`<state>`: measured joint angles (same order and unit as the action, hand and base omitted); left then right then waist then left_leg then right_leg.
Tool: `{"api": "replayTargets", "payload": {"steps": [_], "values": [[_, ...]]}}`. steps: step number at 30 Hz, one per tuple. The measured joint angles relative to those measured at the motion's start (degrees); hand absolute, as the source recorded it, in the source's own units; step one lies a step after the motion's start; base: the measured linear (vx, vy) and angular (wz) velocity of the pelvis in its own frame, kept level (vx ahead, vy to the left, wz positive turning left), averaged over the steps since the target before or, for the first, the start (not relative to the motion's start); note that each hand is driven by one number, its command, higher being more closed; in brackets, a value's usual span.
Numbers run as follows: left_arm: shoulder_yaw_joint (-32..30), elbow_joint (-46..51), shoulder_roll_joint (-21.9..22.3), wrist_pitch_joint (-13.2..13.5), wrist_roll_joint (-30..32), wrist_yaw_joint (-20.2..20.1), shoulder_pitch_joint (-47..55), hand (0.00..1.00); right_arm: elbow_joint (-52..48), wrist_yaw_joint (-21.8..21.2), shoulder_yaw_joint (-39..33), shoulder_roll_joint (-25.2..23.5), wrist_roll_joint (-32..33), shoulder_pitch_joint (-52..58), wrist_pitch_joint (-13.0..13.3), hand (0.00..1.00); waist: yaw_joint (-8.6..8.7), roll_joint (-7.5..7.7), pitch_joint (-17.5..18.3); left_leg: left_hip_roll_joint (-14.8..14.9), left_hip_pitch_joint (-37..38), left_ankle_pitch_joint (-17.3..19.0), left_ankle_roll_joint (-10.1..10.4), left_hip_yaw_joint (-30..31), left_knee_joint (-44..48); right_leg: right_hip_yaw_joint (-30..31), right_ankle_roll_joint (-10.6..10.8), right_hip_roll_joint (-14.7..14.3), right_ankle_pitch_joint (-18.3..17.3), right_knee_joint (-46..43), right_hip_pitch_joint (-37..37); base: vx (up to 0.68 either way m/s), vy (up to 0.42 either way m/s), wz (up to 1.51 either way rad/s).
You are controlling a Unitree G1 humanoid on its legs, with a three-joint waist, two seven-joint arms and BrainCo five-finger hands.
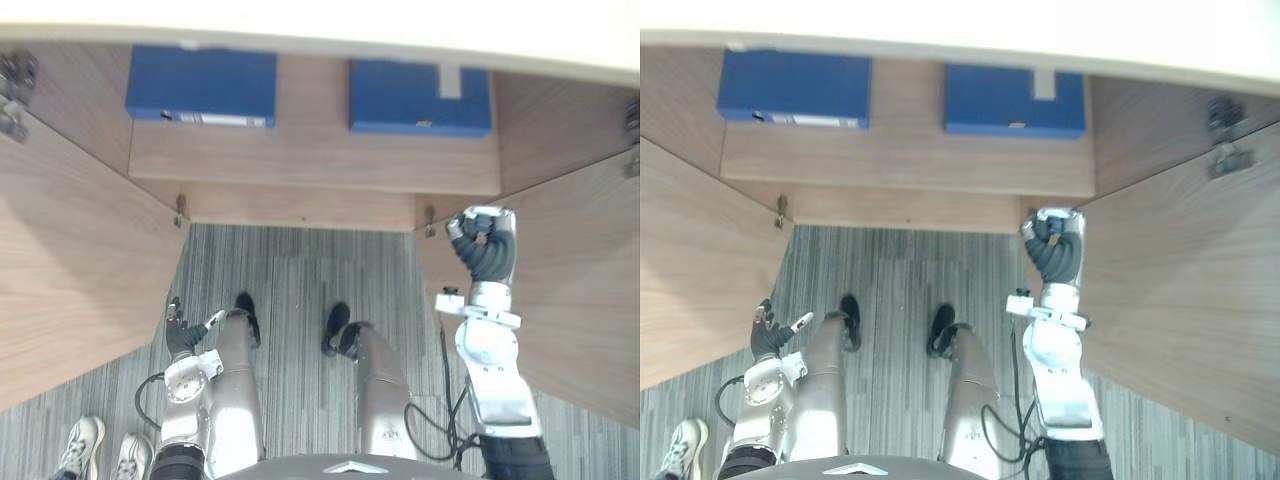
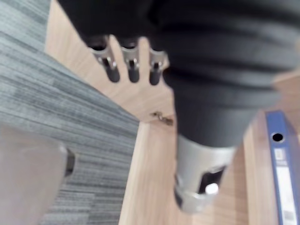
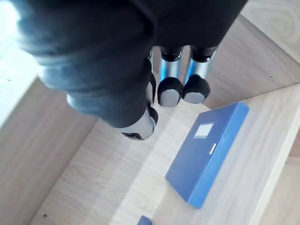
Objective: Walk over to the cabinet, pick up the folder, carry it to the office cabinet, place the folder inside the office cabinet, then close the office cabinet door
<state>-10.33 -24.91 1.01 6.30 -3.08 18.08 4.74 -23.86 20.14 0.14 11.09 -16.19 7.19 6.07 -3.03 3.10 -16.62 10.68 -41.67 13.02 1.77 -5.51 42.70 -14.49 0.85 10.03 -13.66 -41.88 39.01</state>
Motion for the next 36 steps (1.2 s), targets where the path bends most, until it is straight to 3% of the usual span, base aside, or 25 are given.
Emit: {"api": "replayTargets", "payload": {"steps": [7,12,13,15,21,28,36], "values": [[0.5,-6.5,-0.4,-0.8,2.2,-2.0,1.2,0.0,1.4,-5.3,2.1,-3.1,-0.1,5.9,2.5,1.0,0.67,0.11,4.0,-0.2,11.2,0.8,0.2,-2.2,-4.7,-0.1,1.1,-0.3,0.1,5.2,-10.5,0.13,0.008,-0.04],[2.2,-12.7,-1.3,-1.1,2.4,-2.5,1.5,0.0,15.6,-7.6,2.1,-5.1,-1.2,8.5,2.8,1.0,1.9,0.26,7.8,-2.1,21.4,-1.6,0.6,-3.9,-14.7,0.7,2.3,-0.7,2.8,13.9,-19.1,0.13,0.007,-0.08],[2.5,-13.9,-1.6,-1.1,3.3,-2.8,1.6,0.0,19.5,-7.7,2.0,-5.1,-2.1,8.2,2.5,0.0,2.33,-0.03,8.6,-2.5,23.1,-2.7,0.9,-4.1,-17.4,0.8,2.5,-1.1,4.0,16.7,-20.8,0.11,0.007,-0.04],[2.6,-15.9,-2.5,-1.2,3.8,-3.5,1.4,0.0,26.0,-8.7,2.0,-5.3,-2.3,7.7,2.2,0.0,3.22,-0.17,9.5,-3.0,25.6,-4.8,1.2,-4.4,-21.5,0.8,2.6,-1.8,6.4,21.7,-23.4,0.1,0.013,-0.07],[2.7,-19.3,-4.3,-1.4,6.3,-4.8,1.8,0.0,40.6,-9.0,1.1,-6.1,-3.9,5.9,1.1,0.0,3.5,-0.76,11.0,-4.3,35.1,-10.5,1.2,-7.0,-34.4,1.9,3.0,-4.1,14.6,37.4,-33.1,0.04,0.006,-0.14],[3.4,-22.5,-4.4,-1.4,7.8,-5.3,2.4,0.0,52.5,-8.8,0.1,-6.2,-4.5,3.4,0.7,0.0,3.37,-0.79,12.5,-5.8,38.8,-12.6,1.2,-8.7,-39.5,4.6,2.9,-4.3,18.6,43.1,-35.2,-0.08,0.018,-0.2],[3.8,-25.8,-4.4,-1.8,7.8,-6.0,3.6,0.0,61.3,-8.3,-3.1,-7.9,-3.8,4.2,-1.4,0.0,3.72,-0.69,13.1,-7.3,44.0,-13.0,1.2,-7.0,-44.0,7.4,3.0,-4.3,19.6,45.8,-38.1,-0.06,0.003,-0.19]]}}
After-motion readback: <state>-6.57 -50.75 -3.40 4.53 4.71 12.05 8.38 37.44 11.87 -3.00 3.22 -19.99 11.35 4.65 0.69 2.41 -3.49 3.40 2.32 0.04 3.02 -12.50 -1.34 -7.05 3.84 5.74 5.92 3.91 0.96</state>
